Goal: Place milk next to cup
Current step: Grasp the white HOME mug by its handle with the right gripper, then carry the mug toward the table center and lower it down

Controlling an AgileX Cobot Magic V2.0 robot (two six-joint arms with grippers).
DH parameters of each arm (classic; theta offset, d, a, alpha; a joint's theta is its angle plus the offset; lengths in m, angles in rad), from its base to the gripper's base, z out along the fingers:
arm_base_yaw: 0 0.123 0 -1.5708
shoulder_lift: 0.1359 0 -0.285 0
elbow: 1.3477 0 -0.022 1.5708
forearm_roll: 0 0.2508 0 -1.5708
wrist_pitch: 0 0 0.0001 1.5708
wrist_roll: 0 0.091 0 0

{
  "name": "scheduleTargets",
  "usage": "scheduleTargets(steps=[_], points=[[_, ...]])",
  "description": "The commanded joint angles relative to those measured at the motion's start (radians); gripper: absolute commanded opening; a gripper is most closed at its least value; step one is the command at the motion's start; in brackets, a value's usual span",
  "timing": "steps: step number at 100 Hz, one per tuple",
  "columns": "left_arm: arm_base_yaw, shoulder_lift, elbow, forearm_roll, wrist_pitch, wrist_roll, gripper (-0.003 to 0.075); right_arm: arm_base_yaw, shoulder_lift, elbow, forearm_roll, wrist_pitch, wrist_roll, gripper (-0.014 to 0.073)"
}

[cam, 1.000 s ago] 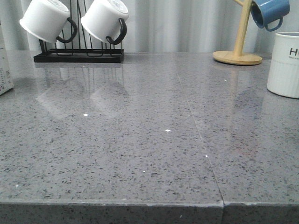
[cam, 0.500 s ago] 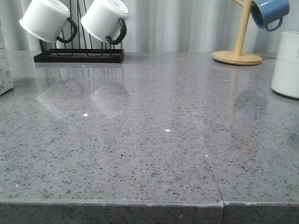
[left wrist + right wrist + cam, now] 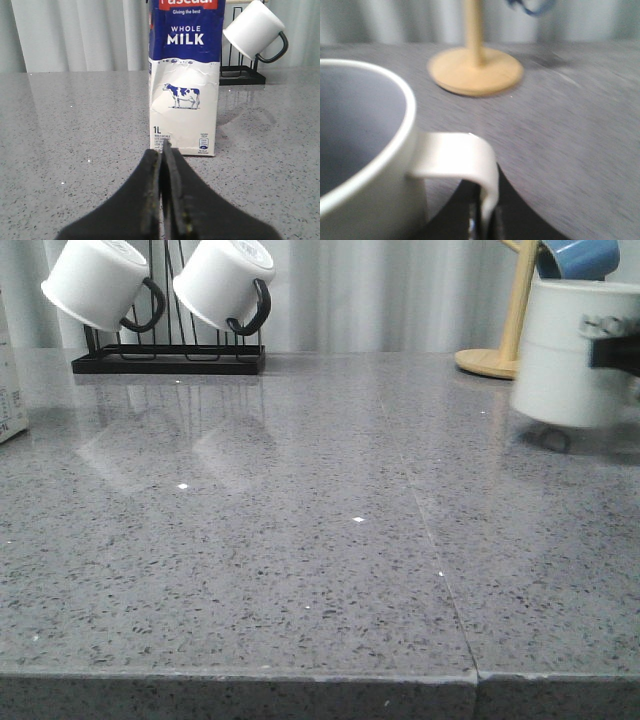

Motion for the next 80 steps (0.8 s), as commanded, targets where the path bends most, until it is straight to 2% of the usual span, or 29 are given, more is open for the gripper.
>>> scheduleTargets(steps=[1,13,39,80], points=[[-0.002,-0.028,0.060,-0.006,-0.072,-0.003,-0.0020,0.059,-0.032,-0.082,-0.012,-0.042,-0.004,-0.0062],[-0.002,-0.028,0.060,-0.006,-0.072,-0.003,-0.0020,0.125,0.010,-0.167,-0.012,0.025,-0.004,-0.0062],[-0.002,-0.028,0.060,-0.006,-0.072,-0.003,-0.0020,0.246,0.131,-0.275,-0.012,0.028,-0.004,-0.0062],[-0.002,-0.028,0.060,-0.006,-0.072,-0.003,-0.0020,0.272,0.203,-0.296,-0.012,0.001,-0.004,-0.0064]])
